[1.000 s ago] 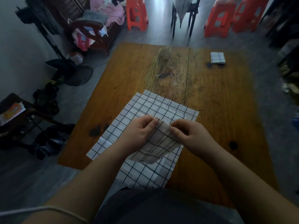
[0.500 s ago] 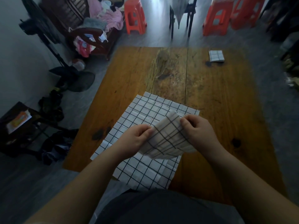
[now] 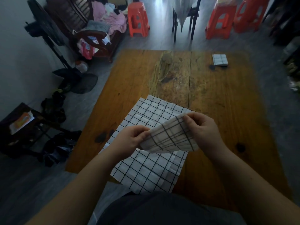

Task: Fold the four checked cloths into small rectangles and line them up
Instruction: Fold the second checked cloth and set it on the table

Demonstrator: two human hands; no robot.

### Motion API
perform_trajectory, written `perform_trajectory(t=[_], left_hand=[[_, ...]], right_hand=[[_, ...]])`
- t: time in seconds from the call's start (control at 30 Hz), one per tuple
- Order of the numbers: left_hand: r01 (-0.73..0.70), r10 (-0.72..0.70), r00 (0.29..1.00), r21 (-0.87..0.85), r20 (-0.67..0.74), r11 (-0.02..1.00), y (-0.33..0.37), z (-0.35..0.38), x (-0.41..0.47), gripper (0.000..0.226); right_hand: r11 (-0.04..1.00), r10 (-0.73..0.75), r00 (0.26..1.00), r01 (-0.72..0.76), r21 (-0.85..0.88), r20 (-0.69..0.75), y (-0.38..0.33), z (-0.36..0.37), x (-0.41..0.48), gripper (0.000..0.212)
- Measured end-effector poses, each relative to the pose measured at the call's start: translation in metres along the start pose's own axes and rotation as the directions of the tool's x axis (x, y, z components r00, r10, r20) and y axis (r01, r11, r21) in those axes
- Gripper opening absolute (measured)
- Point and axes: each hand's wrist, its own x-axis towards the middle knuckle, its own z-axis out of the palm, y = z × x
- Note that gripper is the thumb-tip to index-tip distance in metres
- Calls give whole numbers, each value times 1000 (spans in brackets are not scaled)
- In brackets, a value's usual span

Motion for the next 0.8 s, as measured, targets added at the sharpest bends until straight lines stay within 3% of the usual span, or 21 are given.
perform_trajectory(t=[0.23,0.57,0.7,0.8], left_hand=[[27,-25,998,33,-64,999,-9,-7,2,18],[8,-9,1000,40,19,999,7,-13,7,22],[-133,135,991,136,-9,982,44,4,23,25],[-207,233,965,203,-117,957,60,18,33,11]], right_hand=[[999,33,999,-34,9,25,-2,1,2,18],[999,-20,998,22,-28,60,-11,5,-3,20],[991,-49,994,61,-121,100,-11,12,-7,20],[990,-51,993,63,-126,103,-11,15,-7,15]])
